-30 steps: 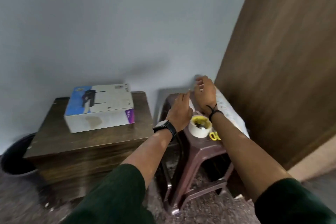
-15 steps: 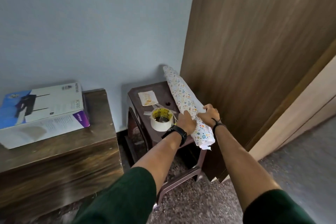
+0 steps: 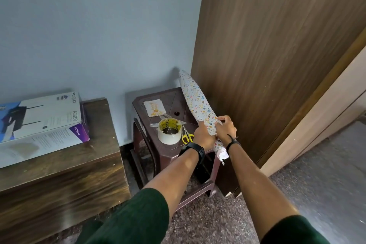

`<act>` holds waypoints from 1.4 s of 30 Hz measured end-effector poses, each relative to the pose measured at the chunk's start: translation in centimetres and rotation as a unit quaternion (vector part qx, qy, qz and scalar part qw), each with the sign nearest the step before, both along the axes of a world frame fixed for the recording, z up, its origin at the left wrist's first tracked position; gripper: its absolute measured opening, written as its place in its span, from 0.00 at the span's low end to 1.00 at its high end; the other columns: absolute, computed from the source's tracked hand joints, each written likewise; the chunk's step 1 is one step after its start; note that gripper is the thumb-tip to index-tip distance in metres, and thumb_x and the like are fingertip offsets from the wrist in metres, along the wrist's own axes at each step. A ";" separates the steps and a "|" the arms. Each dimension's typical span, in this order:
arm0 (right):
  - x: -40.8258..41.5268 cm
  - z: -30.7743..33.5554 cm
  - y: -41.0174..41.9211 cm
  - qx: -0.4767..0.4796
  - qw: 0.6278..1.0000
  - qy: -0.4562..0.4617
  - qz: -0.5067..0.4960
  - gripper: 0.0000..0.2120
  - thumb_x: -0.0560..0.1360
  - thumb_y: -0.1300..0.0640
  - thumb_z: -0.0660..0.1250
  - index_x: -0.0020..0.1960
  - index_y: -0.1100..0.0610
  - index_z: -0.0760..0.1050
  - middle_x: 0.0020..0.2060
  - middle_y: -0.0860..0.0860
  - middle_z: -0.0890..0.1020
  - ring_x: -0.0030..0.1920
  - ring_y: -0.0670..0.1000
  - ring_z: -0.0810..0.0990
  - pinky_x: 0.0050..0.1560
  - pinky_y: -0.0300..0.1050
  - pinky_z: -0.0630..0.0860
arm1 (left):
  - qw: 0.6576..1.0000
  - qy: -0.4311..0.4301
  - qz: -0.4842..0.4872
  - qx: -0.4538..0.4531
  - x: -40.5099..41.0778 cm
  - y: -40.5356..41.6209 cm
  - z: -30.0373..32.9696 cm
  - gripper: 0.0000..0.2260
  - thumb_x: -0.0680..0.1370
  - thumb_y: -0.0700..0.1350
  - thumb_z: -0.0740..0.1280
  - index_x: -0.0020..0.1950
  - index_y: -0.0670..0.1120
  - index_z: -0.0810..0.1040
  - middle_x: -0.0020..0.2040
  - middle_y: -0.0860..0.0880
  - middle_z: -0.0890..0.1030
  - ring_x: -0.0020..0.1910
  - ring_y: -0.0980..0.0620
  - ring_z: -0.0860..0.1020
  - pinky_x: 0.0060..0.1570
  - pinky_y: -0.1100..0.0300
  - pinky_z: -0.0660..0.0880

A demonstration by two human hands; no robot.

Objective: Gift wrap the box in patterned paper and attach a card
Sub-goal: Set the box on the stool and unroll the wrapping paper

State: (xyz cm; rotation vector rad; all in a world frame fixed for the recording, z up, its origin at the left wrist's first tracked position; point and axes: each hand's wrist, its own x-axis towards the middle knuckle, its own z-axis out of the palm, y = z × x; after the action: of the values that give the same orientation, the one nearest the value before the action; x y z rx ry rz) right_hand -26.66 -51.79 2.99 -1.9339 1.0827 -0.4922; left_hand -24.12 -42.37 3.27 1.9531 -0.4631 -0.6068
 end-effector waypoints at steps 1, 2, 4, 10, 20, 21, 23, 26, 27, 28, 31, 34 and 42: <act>-0.2 0.4 0.2 0.001 1.000 -0.013 -0.010 0.12 0.78 0.60 0.61 0.60 0.55 0.72 0.57 0.54 0.79 0.43 0.48 0.73 0.42 0.42 0.70 | 1.000 -0.005 0.005 -0.010 -0.1 0.1 0.2 0.27 0.76 0.41 0.67 0.71 0.40 0.59 0.65 0.40 0.72 0.63 0.41 0.73 0.53 0.55 0.73; -0.3 0.8 0.5 0.001 0.999 -0.027 -0.020 0.11 0.78 0.60 0.61 0.59 0.54 0.73 0.55 0.53 0.79 0.41 0.47 0.73 0.40 0.41 0.70 | 1.000 -0.009 0.009 -0.022 -0.2 0.3 0.5 0.26 0.75 0.41 0.68 0.70 0.41 0.61 0.64 0.40 0.73 0.62 0.41 0.73 0.55 0.53 0.74; -0.6 2.1 1.4 -0.006 0.998 -0.053 -0.037 0.10 0.77 0.60 0.61 0.59 0.54 0.73 0.53 0.52 0.80 0.39 0.45 0.73 0.34 0.40 0.68 | 0.999 -0.016 0.016 -0.047 -0.5 0.9 1.2 0.27 0.74 0.42 0.70 0.69 0.41 0.63 0.63 0.41 0.74 0.61 0.43 0.74 0.58 0.50 0.74; -1.3 6.3 5.7 -0.022 0.985 -0.165 -0.041 0.16 0.77 0.60 0.65 0.64 0.56 0.70 0.48 0.51 0.80 0.46 0.47 0.76 0.44 0.40 0.71 | 0.989 -0.040 0.044 -0.138 -0.6 4.6 4.6 0.28 0.72 0.39 0.71 0.69 0.44 0.63 0.60 0.45 0.76 0.57 0.46 0.77 0.56 0.48 0.76; 3.9 11.6 20.6 -0.017 0.956 -0.264 0.129 0.14 0.76 0.61 0.65 0.62 0.57 0.76 0.55 0.55 0.78 0.47 0.47 0.76 0.55 0.43 0.75 | 0.975 -0.076 0.099 -0.186 3.3 21.5 10.7 0.28 0.75 0.31 0.64 0.73 0.46 0.61 0.64 0.46 0.73 0.56 0.51 0.74 0.48 0.59 0.77; 4.4 11.9 22.3 -0.017 0.952 -0.269 0.146 0.14 0.76 0.61 0.65 0.61 0.57 0.76 0.55 0.55 0.78 0.47 0.48 0.76 0.55 0.44 0.76 | 0.973 -0.074 0.106 -0.189 3.7 23.1 11.0 0.28 0.76 0.30 0.63 0.72 0.46 0.60 0.64 0.45 0.73 0.57 0.50 0.74 0.47 0.60 0.78; 5.7 12.3 26.0 -0.016 0.942 -0.275 0.189 0.13 0.75 0.60 0.66 0.60 0.56 0.76 0.55 0.55 0.77 0.51 0.50 0.77 0.54 0.43 0.75 | 0.970 -0.070 0.136 -0.188 4.5 27.1 11.4 0.29 0.75 0.29 0.64 0.72 0.47 0.60 0.61 0.44 0.73 0.57 0.49 0.74 0.44 0.61 0.78; 7.6 12.3 31.5 -0.017 0.927 -0.253 0.275 0.15 0.76 0.59 0.66 0.62 0.53 0.73 0.59 0.54 0.74 0.60 0.52 0.72 0.59 0.45 0.71 | 0.958 -0.051 0.186 -0.214 5.7 33.1 11.4 0.31 0.74 0.28 0.65 0.72 0.47 0.61 0.60 0.41 0.73 0.57 0.45 0.75 0.50 0.52 0.78; 8.2 12.2 33.3 -0.015 0.922 -0.244 0.299 0.15 0.76 0.58 0.66 0.62 0.53 0.73 0.60 0.53 0.74 0.60 0.52 0.72 0.59 0.45 0.71 | 0.954 -0.046 0.201 -0.219 6.0 35.0 11.1 0.31 0.74 0.27 0.64 0.72 0.47 0.61 0.61 0.41 0.72 0.57 0.46 0.74 0.50 0.52 0.78; 8.8 11.9 35.2 -0.005 0.918 -0.237 0.318 0.14 0.76 0.57 0.66 0.61 0.52 0.73 0.59 0.53 0.75 0.60 0.52 0.74 0.58 0.45 0.72 | 0.949 -0.043 0.219 -0.222 6.3 37.1 10.8 0.31 0.74 0.27 0.64 0.72 0.47 0.61 0.62 0.41 0.72 0.57 0.46 0.74 0.51 0.53 0.78; 9.7 10.9 39.2 0.038 0.906 -0.223 0.357 0.10 0.77 0.56 0.64 0.59 0.52 0.72 0.55 0.52 0.78 0.55 0.53 0.78 0.52 0.45 0.76 | 0.940 -0.026 0.253 -0.226 6.5 41.2 10.0 0.31 0.74 0.26 0.62 0.74 0.47 0.60 0.61 0.42 0.71 0.59 0.46 0.73 0.53 0.53 0.77; 10.2 9.0 42.3 0.064 0.909 -0.211 0.352 0.11 0.77 0.58 0.65 0.59 0.54 0.72 0.56 0.54 0.79 0.52 0.53 0.79 0.51 0.49 0.78 | 0.946 -0.028 0.259 -0.191 6.5 44.4 8.9 0.32 0.75 0.27 0.61 0.76 0.47 0.58 0.61 0.45 0.70 0.61 0.45 0.73 0.55 0.52 0.76; 11.0 3.4 44.3 0.103 0.921 -0.129 0.354 0.20 0.76 0.55 0.65 0.67 0.54 0.67 0.54 0.55 0.79 0.53 0.55 0.79 0.55 0.56 0.77 | 0.955 0.016 0.266 -0.133 6.6 47.3 3.6 0.31 0.75 0.29 0.61 0.74 0.51 0.59 0.63 0.43 0.71 0.58 0.47 0.74 0.54 0.51 0.77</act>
State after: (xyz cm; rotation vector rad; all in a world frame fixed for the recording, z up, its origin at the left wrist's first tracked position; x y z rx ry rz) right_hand -15.66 -7.47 6.39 -1.8484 0.2100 -0.2018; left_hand -17.54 4.91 6.85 1.7039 0.0153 -0.2137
